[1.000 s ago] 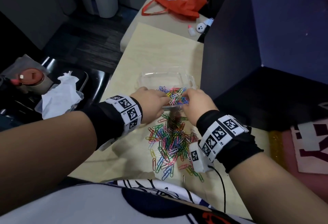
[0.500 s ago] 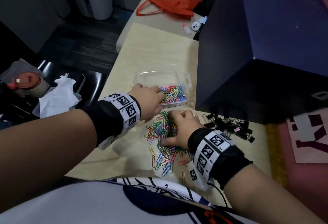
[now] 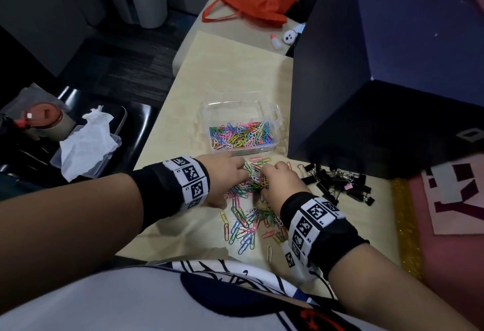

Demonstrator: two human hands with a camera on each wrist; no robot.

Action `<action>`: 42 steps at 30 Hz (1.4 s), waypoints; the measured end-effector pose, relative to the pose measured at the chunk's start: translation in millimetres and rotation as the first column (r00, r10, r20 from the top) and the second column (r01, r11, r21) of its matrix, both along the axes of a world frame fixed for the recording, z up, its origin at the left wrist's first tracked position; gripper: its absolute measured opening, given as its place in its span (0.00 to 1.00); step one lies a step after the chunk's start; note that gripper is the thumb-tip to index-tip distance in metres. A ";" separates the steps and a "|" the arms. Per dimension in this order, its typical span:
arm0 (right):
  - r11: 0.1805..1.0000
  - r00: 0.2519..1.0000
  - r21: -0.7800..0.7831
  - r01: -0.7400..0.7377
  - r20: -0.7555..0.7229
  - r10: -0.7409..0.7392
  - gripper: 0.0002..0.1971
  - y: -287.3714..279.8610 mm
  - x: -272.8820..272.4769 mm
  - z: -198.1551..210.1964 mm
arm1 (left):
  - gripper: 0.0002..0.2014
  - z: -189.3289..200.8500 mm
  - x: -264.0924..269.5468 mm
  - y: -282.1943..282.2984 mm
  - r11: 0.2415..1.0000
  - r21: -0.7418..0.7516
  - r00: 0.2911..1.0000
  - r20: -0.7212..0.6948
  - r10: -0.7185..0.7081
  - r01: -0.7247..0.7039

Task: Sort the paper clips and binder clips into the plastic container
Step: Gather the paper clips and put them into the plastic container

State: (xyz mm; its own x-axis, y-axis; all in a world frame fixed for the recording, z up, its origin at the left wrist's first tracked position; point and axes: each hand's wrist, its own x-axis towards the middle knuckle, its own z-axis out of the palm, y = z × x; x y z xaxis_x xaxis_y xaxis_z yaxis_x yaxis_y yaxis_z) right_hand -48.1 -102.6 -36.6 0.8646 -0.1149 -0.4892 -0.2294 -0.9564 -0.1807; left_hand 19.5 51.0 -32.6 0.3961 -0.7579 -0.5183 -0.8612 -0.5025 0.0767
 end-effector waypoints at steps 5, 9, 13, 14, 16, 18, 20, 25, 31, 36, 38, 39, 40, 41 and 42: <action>0.997 0.997 0.048 0.060 0.039 -0.062 0.15 -5.0 -1.4 4.5 | 0.16 -1.0 -4.2 -0.6 0.987 -0.045 0.987 -0.038 0.154 -0.156; 0.992 0.992 0.078 0.096 0.074 -0.102 0.15 -6.1 0.6 11.5 | 0.10 -1.1 -3.2 -0.1 0.975 -0.065 0.975 -0.081 0.209 -0.214; 0.989 0.987 0.094 0.111 0.108 -0.121 0.14 -2.5 2.6 17.8 | 0.08 -0.7 -2.8 -1.6 0.969 -0.072 0.968 -0.101 0.228 -0.236; 0.988 0.985 0.101 0.117 0.114 -0.129 0.14 -1.4 3.4 19.7 | 0.06 -0.3 -2.1 -1.6 0.969 -0.076 0.968 -0.102 0.228 -0.236; 0.985 0.982 0.115 0.131 0.125 -0.145 0.14 0.3 5.2 24.0 | 0.05 1.9 0.2 -0.9 0.969 -0.084 0.969 -0.104 0.225 -0.234; 0.982 0.979 0.128 0.139 0.133 -0.156 0.15 1.5 7.3 28.1 | 0.04 4.4 3.3 -0.1 0.965 -0.115 0.969 -0.107 0.225 -0.236; 0.976 0.973 0.153 0.155 0.145 -0.177 0.16 1.7 9.8 31.4 | 0.03 8.3 7.6 0.3 0.953 -0.167 0.966 -0.103 0.237 -0.251; 0.918 0.927 0.278 0.284 0.164 -0.337 0.15 1.5 22.9 37.4 | 0.04 27.1 25.2 4.5 0.868 -0.336 0.930 -0.107 0.351 -0.366; 0.847 0.862 0.403 0.346 0.219 -0.456 0.19 4.1 53.5 49.5 | 0.07 44.3 52.1 9.9 0.734 -0.505 0.868 -0.063 0.493 -0.454; 0.806 0.874 0.445 0.389 0.098 -0.476 0.27 9.1 72.2 50.1 | 0.13 34.2 64.0 9.3 0.748 -0.435 0.841 -0.043 0.539 -0.501; 0.832 0.894 0.404 0.380 0.071 -0.443 0.25 4.9 71.3 49.7 | 0.14 27.4 61.6 9.2 0.770 -0.396 0.847 -0.040 0.530 -0.500; 0.846 0.898 0.381 0.374 0.079 -0.433 0.24 1.3 70.1 47.8 | 0.15 24.2 59.2 8.9 0.782 -0.382 0.853 -0.035 0.521 -0.493; 0.859 0.901 0.360 0.365 0.094 -0.423 0.22 -1.8 68.3 46.2 | 0.16 21.6 56.5 8.5 0.793 -0.375 0.861 -0.029 0.508 -0.480; 0.870 0.904 0.339 0.357 0.110 -0.413 0.21 -3.1 66.4 44.0 | 0.17 20.0 53.2 7.8 0.804 -0.373 0.872 -0.026 0.489 -0.463; 0.883 0.908 0.321 0.343 0.126 -0.399 0.21 -2.7 64.8 41.9 | 0.18 19.1 50.2 7.0 0.819 -0.374 0.887 -0.022 0.461 -0.435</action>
